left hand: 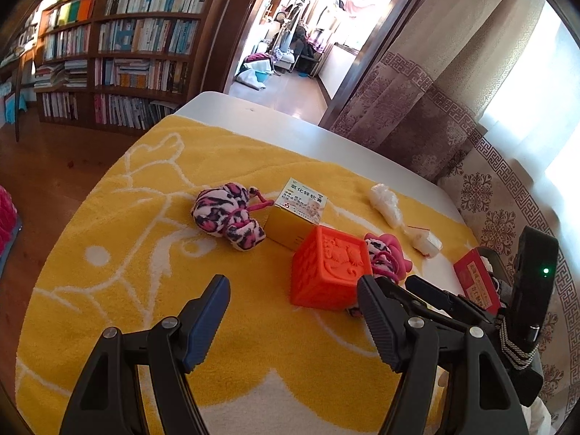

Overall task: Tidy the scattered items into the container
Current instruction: 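Close the right tool on the pink-leopard plush toy and lift it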

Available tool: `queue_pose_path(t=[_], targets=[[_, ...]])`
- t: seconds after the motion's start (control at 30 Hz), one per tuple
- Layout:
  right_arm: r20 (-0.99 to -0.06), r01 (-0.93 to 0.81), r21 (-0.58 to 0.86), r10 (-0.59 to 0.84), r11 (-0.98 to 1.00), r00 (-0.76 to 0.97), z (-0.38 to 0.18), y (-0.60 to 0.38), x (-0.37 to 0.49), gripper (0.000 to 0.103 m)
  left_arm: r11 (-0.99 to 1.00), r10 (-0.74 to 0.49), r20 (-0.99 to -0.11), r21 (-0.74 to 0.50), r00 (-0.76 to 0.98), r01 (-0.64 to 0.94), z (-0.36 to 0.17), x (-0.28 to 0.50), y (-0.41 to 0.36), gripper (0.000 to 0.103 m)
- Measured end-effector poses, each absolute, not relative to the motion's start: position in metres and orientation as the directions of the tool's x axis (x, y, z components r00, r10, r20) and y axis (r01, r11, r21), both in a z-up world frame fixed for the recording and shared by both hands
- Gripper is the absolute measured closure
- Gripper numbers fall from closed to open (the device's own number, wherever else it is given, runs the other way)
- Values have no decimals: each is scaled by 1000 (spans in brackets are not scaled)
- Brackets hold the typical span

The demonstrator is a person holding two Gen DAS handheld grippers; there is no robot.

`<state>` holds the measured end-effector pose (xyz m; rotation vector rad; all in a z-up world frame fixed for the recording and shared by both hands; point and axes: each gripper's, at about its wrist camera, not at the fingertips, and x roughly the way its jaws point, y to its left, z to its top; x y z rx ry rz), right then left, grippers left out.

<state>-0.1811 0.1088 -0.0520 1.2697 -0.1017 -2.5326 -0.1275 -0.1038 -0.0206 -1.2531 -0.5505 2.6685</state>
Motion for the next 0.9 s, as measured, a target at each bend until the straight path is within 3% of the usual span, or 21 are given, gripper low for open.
queue_pose_path(t=[0.17,0.27,0.43,0.47,0.5,0.7,0.83,0.9], targets=[[-765,265,191,-313,-945,-564,-55,102,-187,39,-925,274,-722,-380,-635,32,-25,-129,-103,29],[-761,297,229,-361,-927,-539,-55,103,-187,57,-926,275,-726,-377,-631,31,-27,-131,-102,29],[-760,319,174,-333,-932,-558,-49,105,-171,72,-931,268,-734,-365,-625,30,-32,-132,-100,29],[-752,322,161,-327,-933,-572,-45,108,-166,88,-931,267,-735,-364,-624,30,-32,-132,-99,29],[-744,328,153,-327,-932,-583,-41,112,-160,96,-931,267,-735,-363,-623,30,-33,-133,-99,29],[-724,302,174,-329,-937,-606,-27,143,-143,97,-941,261,-742,-338,-618,8,-34,-134,-88,29],[-724,255,328,-415,-910,-551,-34,163,-155,97,-949,249,-751,-315,-611,1,-36,-134,-81,29],[-719,240,391,-458,-888,-523,-37,167,-159,85,-950,243,-752,-312,-613,5,-36,-134,-81,29]])
